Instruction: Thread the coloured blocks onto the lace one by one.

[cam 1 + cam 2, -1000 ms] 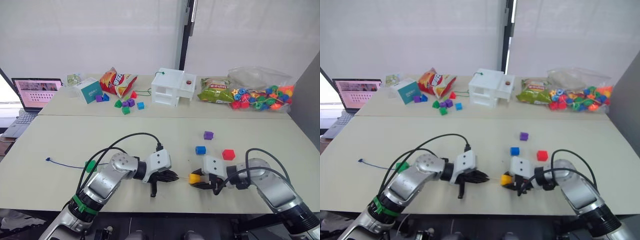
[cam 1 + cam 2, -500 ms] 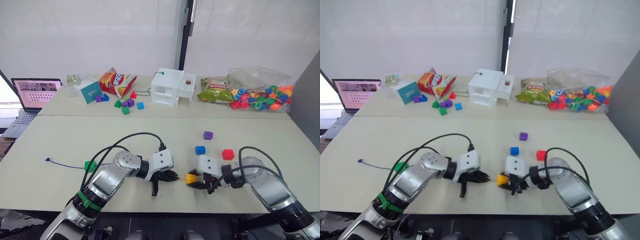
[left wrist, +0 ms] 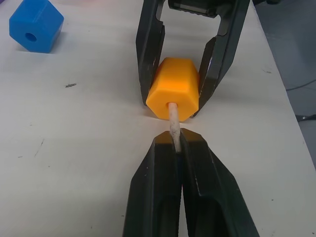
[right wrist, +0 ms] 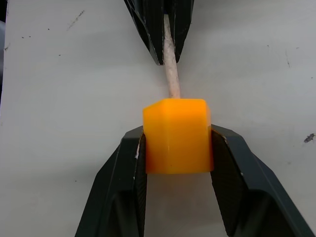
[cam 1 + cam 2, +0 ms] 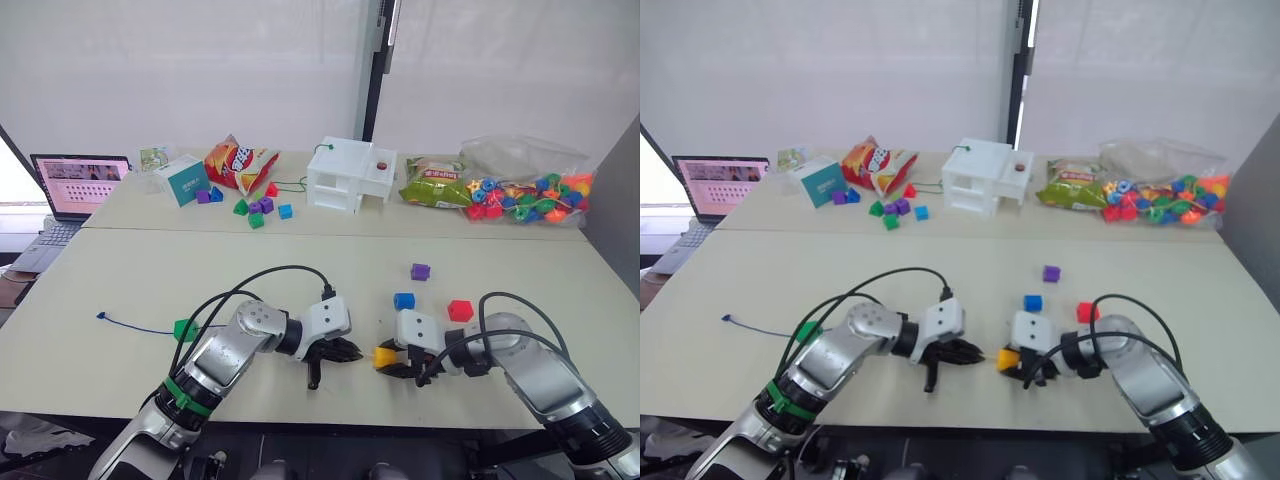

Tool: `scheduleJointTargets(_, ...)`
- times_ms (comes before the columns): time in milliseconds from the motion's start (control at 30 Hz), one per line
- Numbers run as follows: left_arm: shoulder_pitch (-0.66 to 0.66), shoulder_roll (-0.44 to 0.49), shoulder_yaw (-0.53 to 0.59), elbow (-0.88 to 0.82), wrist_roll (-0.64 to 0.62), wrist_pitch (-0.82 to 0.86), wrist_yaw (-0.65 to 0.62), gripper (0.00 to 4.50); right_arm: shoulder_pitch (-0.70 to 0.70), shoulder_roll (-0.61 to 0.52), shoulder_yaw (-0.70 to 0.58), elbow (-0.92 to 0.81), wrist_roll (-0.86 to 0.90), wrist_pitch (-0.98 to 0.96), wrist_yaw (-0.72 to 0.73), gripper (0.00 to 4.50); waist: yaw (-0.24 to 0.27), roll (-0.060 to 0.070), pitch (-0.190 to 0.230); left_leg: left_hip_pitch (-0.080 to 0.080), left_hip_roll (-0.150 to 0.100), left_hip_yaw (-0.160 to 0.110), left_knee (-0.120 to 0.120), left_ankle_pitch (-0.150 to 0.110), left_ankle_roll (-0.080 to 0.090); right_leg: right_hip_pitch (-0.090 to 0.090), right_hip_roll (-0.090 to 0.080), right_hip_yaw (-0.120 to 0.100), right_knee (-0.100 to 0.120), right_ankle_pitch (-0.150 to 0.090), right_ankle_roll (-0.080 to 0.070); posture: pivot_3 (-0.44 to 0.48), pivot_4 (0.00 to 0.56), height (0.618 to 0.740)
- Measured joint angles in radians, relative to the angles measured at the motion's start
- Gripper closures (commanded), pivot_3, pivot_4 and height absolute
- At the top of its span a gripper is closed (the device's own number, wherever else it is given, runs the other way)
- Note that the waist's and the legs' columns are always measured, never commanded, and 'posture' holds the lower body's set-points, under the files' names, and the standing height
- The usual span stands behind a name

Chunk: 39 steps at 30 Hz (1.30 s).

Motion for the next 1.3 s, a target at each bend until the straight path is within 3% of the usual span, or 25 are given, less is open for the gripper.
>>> scheduleJointTargets(733, -0.016, 0.000, -0.008, -0.015, 0.046, 0.005, -0.038, 4.50, -0.003, -0.001, 0.009, -0.064, -0.030, 0.092, -0.002, 3.22, 0.001, 0.000, 0.000, -0.002, 0.001, -0.001, 0.005, -0.001, 0.001, -0.001, 0.000, -0.001, 0.002, 0.000, 0.000, 0.000, 0.150, 0.740)
scheduleJointTargets(1300, 0.026, 0.002, -0.002, 0.034, 0.062, -0.116, -0.048, 4.50, 0.009, -0.014, 0.018, -0.170, -0.048, 0.238, -0.044, 3.22, 0.000, 0.000, 0.000, -0.003, 0.001, -0.002, 0.006, -0.001, 0.001, -0.001, 0.000, -0.002, 0.001, 0.000, 0.000, 0.000, 0.150, 0.740)
